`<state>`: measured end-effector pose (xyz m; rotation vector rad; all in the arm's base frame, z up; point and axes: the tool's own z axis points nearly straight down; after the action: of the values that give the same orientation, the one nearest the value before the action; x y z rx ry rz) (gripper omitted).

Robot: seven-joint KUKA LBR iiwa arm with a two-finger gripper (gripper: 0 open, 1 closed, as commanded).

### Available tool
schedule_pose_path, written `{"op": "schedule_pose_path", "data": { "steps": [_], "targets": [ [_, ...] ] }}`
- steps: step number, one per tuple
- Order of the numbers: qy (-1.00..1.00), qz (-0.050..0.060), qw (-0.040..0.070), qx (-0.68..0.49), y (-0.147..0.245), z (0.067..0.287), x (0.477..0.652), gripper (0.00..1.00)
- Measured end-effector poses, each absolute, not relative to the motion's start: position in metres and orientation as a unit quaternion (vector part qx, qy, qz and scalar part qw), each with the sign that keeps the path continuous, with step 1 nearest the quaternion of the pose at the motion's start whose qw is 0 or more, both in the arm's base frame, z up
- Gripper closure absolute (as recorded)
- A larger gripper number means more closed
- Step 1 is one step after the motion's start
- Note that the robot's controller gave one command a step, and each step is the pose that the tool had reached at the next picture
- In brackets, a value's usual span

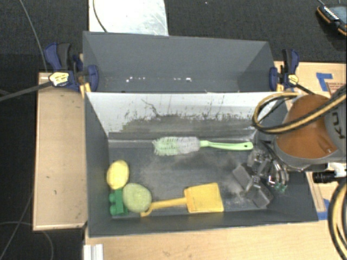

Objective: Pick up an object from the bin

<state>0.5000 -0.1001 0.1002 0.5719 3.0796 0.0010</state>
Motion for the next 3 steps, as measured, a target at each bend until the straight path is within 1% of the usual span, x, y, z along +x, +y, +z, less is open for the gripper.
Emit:
{"op": "schedule_pose_path", "data": {
  "steps": [1,2,3],
  "targets": [
    [0.982,0.000,0.008,0.187,-0.093,0.099,0.481,0.00],
    [0.980,0.003,0.017,0.196,-0.098,0.080,0.494,1.00],
    [0.981,0.003,0.017,0.195,-0.098,0.080,0.494,1.00]
  ]
}}
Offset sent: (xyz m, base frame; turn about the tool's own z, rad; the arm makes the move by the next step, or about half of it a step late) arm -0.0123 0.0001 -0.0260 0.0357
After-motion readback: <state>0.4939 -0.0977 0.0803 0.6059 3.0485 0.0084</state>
